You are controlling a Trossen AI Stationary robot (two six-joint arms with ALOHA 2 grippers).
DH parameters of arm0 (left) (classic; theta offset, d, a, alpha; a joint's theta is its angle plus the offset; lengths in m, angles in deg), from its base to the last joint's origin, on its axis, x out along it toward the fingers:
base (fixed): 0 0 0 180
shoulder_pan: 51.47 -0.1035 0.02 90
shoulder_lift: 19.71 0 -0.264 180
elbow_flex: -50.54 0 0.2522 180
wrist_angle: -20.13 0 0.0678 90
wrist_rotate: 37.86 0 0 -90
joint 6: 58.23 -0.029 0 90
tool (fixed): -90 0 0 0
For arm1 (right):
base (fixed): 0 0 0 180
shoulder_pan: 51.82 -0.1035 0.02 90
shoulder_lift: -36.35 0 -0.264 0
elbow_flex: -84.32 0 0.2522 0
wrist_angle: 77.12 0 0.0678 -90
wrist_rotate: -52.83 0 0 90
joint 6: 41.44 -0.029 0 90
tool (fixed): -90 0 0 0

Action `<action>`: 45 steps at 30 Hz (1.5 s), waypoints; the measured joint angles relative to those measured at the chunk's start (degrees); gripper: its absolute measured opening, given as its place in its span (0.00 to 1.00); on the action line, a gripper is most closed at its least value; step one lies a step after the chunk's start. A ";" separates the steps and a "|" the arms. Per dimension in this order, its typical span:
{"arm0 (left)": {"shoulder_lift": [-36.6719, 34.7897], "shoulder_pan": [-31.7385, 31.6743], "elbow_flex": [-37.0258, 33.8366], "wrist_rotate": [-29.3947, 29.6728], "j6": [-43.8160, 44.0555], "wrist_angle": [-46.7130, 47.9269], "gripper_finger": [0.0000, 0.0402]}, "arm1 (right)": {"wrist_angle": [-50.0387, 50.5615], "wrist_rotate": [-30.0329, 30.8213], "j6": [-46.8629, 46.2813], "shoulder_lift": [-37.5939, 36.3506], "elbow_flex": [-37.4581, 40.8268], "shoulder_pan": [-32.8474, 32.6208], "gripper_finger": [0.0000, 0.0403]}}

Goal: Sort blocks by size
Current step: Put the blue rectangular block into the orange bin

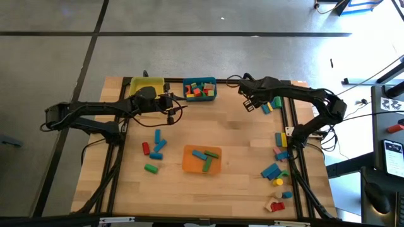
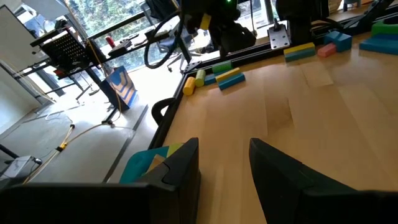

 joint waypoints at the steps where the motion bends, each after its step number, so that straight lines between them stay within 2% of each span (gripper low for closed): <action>1: -0.02 0.02 0.00 0.02 -0.02 0.00 0.32 | -0.92 -1.74 0.54 0.00 0.84 0.60 0.44; 3: -0.02 0.02 -0.01 0.02 -0.02 0.00 0.32 | -2.35 -4.28 1.60 0.02 2.94 1.64 0.42; 6: -0.02 0.02 -0.01 0.01 -0.02 -0.01 0.32 | -5.45 -5.01 2.82 0.04 6.77 2.99 0.36; 16: 0.00 0.02 0.00 0.02 -0.02 -0.20 0.32 | -15.37 -6.55 9.58 0.04 14.63 7.57 0.02; 22: -0.02 0.00 -0.02 0.02 -0.02 -0.33 0.32 | -21.15 -6.48 10.59 0.04 17.65 10.58 0.04; 28: -0.01 0.02 0.00 0.01 -0.02 -0.31 0.32 | -24.52 -5.99 10.84 0.04 20.93 12.92 0.01; 33: -0.02 0.00 0.00 0.02 -0.02 -0.28 0.32 | -25.82 -6.43 11.40 -0.13 21.82 12.74 0.03; 40: -0.02 0.02 0.00 0.01 -0.02 -0.28 0.32 | -26.70 -8.51 11.65 -0.20 21.82 8.68 0.02; 45: -0.01 0.02 -0.01 0.02 -0.02 -0.28 0.32 | -27.16 -13.37 9.94 -0.20 21.80 4.26 0.02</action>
